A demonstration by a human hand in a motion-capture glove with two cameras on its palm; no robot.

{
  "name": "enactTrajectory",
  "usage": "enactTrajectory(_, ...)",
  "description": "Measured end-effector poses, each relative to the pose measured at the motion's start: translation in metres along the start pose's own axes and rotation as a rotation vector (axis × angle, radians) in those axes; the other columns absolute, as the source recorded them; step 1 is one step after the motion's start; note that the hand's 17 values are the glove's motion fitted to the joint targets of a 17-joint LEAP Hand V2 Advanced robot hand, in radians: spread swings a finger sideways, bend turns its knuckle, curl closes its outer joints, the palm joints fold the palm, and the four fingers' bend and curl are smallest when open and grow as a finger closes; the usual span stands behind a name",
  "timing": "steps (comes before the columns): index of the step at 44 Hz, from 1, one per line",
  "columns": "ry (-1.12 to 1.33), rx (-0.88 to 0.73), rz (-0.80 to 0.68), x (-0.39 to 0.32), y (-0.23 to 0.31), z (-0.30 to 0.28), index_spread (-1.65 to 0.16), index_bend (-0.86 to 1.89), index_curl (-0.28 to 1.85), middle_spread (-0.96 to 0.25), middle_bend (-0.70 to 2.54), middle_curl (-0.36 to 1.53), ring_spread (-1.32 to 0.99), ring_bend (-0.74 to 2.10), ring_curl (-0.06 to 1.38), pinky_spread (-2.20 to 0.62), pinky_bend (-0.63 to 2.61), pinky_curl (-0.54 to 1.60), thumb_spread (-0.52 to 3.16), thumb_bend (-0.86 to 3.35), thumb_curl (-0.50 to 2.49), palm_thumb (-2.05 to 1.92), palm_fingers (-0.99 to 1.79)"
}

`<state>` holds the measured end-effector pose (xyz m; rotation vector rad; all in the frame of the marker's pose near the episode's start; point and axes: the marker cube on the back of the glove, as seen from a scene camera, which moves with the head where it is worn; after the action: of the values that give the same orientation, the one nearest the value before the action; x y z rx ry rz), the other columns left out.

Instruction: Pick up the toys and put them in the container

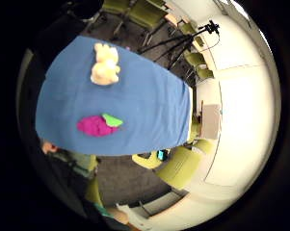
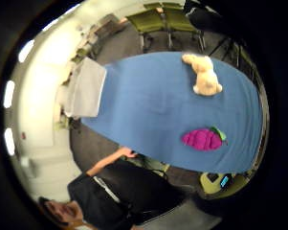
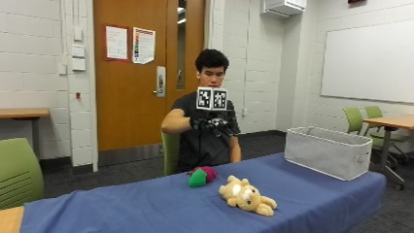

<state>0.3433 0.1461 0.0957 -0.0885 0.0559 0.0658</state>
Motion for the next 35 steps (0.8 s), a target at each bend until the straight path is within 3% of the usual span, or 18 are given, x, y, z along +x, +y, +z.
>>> enactTrajectory(15, -0.017, -0.163, 0.009, 0.029, 0.024, 0.126, -0.33, 0.20, 0.39, -0.15, 0.22, 0.41, -0.30, 0.25, 0.29, -0.07, 0.75, 0.32, 0.74, -0.14, 0.16, -0.19, 0.02)
enactTrajectory(24, -0.031, -0.202, -0.011, 0.032, 0.031, 0.162, -0.33, 0.19, 0.41, -0.16, 0.19, 0.41, -0.30, 0.19, 0.28, -0.06, 0.73, 0.33, 0.71, -0.13, 0.16, -0.18, -0.01)
enactTrajectory(35, -0.037, -0.209, -0.018, 0.037, 0.040, 0.180, -0.37, 0.40, 0.48, -0.16, 0.11, 0.35, -0.28, 0.14, 0.24, -0.06, 0.76, 0.34, 0.69, -0.12, 0.18, -0.15, -0.08)
